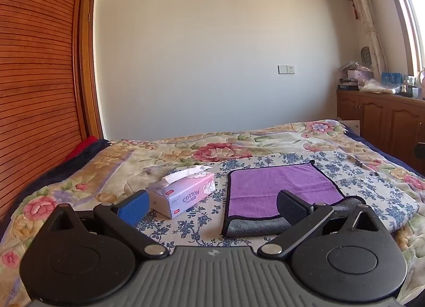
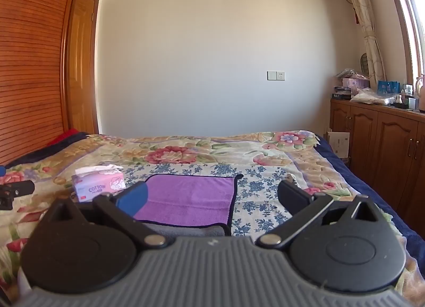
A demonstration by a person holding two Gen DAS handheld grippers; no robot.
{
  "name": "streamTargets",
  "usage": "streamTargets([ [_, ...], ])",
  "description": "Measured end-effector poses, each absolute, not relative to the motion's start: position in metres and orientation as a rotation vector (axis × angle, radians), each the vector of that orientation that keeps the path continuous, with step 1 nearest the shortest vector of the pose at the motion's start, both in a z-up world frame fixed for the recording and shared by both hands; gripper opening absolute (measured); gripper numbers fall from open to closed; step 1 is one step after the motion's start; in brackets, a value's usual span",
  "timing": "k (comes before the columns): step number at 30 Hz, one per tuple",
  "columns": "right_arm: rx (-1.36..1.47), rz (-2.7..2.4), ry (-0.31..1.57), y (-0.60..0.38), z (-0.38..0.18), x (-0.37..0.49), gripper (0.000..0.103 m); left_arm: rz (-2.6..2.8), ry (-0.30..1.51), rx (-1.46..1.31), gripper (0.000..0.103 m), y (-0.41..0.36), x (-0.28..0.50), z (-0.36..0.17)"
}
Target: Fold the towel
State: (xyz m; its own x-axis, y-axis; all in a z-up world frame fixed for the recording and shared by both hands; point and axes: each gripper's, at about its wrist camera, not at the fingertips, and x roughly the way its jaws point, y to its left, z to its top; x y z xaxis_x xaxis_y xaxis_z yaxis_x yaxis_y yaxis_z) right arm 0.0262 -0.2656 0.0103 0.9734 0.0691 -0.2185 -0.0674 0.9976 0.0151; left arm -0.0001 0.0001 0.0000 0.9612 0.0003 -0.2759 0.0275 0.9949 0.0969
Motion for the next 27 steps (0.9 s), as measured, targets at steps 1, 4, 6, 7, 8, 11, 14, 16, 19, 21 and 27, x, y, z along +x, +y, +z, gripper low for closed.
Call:
streamTargets([
  [1,0.008,0.068,0.219,-0.2655,0.0102,0.0262,0.103,-0.014,0.279,0.101,0.103,0.0002,0.0000,-0.0001],
  [4,0.008,0.069,0.220,-0.2653,0.0099,0.0263,0.103,-0.014,0.277,0.106,0.103,-0.0002,-0.0002,-0.0001],
  [6,0.007,0.069,0.221,-0.2649,0.0097,0.0263,0.103,-0.014,0.277,0.105,0.103,-0.0001,-0.0003,-0.0001],
  [7,0.007,0.069,0.221,-0.2647,0.0097,0.0262,0.103,-0.015,0.278,0.105,0.103,-0.0001,-0.0002,-0.0001],
  [8,0.007,0.069,0.221,-0.2645,0.0096,0.0260,0.103,-0.015,0.279,0.105,0.103,-0.0001,-0.0001,-0.0001],
  [11,0.009,0.067,0.221,-0.2659,0.0097,0.0267,0.103,-0.015,0.278,0.105,0.103,-0.0001,-0.0001,-0.0002],
  [14,0.010,0.065,0.221,-0.2664,0.0100,0.0268,0.103,-0.015,0.278,0.105,0.103,-0.0001,-0.0001,-0.0002],
  [16,0.008,0.067,0.221,-0.2662,0.0102,0.0263,0.103,-0.015,0.277,0.106,0.103,-0.0001,-0.0001,-0.0001],
  [19,0.008,0.067,0.222,-0.2663,0.0103,0.0264,0.103,-0.014,0.277,0.105,0.103,0.0000,-0.0001,-0.0002],
  [21,0.008,0.067,0.222,-0.2661,0.0103,0.0263,0.103,-0.014,0.277,0.105,0.103,-0.0001,-0.0001,-0.0002],
  [27,0.007,0.067,0.222,-0.2656,0.0105,0.0264,0.103,-0.014,0.277,0.106,0.103,-0.0001,-0.0001,-0.0002],
])
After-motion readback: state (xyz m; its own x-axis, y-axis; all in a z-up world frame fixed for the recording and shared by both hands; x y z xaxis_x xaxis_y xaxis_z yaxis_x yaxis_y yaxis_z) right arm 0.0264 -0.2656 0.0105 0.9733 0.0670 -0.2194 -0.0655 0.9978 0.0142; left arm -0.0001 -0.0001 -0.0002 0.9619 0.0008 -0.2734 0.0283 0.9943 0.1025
